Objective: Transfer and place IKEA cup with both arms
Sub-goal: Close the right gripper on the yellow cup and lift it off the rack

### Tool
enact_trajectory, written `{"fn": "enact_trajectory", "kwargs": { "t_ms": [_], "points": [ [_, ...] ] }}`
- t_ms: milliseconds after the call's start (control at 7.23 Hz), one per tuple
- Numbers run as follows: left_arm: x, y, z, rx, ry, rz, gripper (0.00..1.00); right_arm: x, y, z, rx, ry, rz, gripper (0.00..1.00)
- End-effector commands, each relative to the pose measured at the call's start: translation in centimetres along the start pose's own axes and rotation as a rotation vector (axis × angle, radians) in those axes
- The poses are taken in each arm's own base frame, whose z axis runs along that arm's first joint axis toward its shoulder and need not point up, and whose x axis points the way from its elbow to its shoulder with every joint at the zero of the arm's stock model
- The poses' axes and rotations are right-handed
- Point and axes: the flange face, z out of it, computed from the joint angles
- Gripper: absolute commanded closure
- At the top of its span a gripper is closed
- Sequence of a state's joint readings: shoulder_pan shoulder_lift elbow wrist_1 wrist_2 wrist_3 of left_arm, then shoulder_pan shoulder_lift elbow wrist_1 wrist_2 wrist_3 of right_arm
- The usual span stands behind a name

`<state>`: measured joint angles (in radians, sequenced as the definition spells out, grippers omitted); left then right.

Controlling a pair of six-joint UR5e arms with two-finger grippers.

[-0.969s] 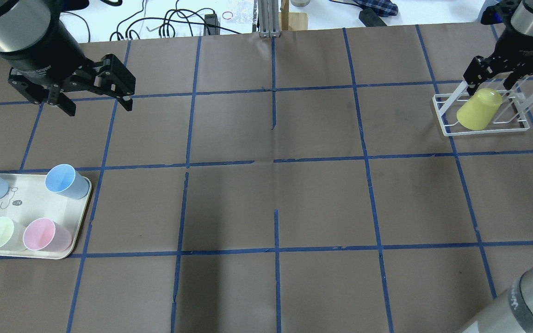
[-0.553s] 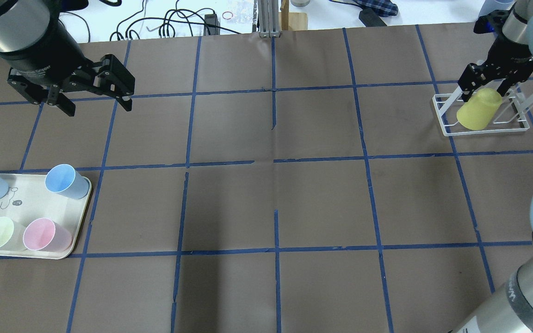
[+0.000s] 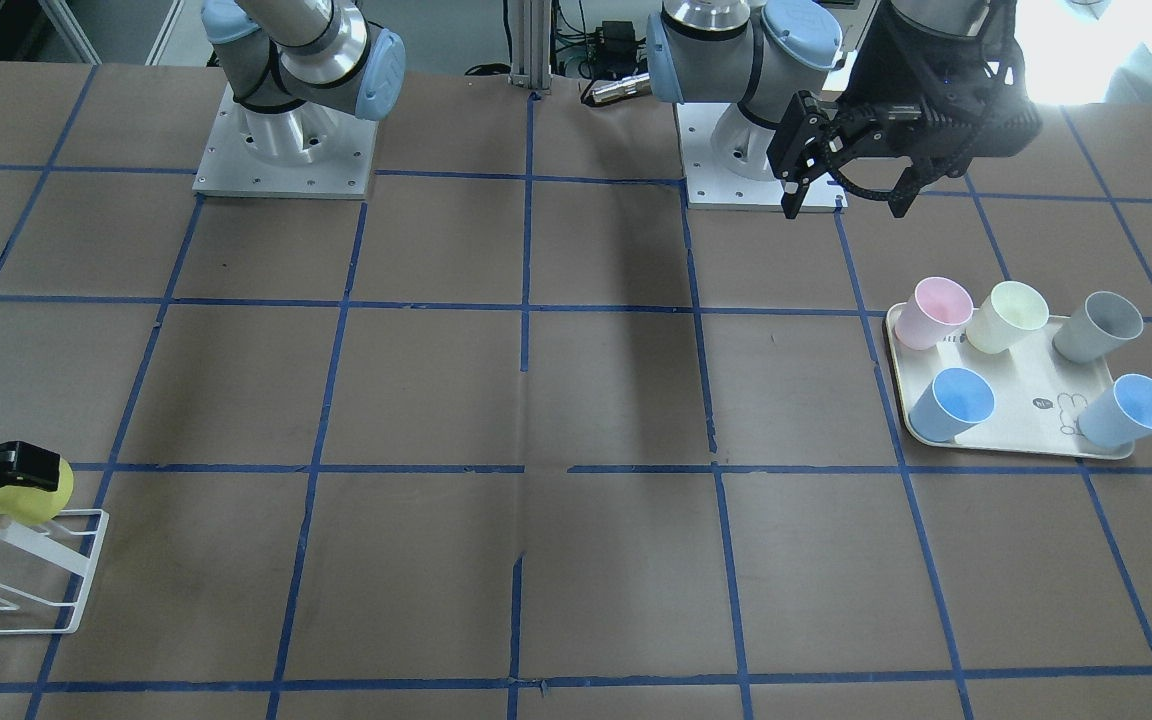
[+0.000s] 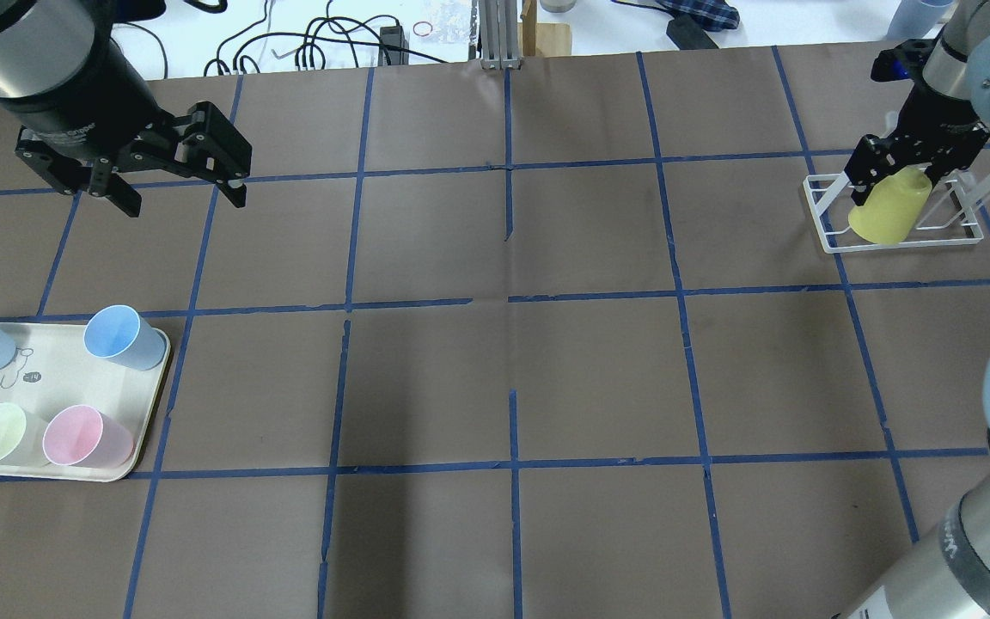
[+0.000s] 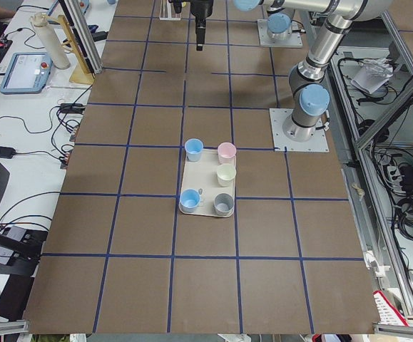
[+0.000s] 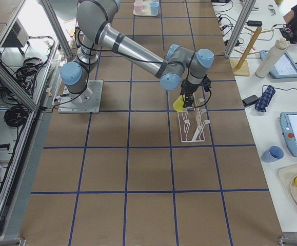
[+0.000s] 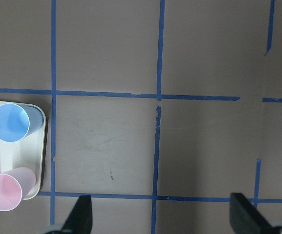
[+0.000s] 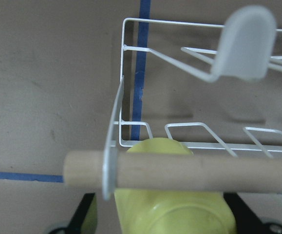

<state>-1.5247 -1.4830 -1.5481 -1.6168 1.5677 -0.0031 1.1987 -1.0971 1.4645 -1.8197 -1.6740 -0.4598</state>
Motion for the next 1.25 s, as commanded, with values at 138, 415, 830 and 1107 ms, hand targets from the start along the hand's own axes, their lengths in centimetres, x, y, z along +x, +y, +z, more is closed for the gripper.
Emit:
{"fn": "enact_trajectory", "kwargs": {
  "t_ms": [138,415,830,1107],
  "points": [
    [-0.1,0.0,0.0,-0.002,0.0,-0.001,0.0,0.2,0.4,-0.7,0.001,0.022,0.003,0.39],
    [-0.1,0.0,0.0,-0.002,0.0,-0.001,0.0,0.3,0.7,-2.3,0.019,0.029,0.005,0.53],
    [-0.1,0.1,-0.1,0.002,0.001,-0.003,0.0,-1.0,4.3,-9.8,0.099,0.059,0.011,0.54],
    [-0.1,0.0,-0.1,0.0,0.001,-0.003,0.0,-3.3,8.8,-15.5,0.133,0.044,0.007,0.57]
  ]
}}
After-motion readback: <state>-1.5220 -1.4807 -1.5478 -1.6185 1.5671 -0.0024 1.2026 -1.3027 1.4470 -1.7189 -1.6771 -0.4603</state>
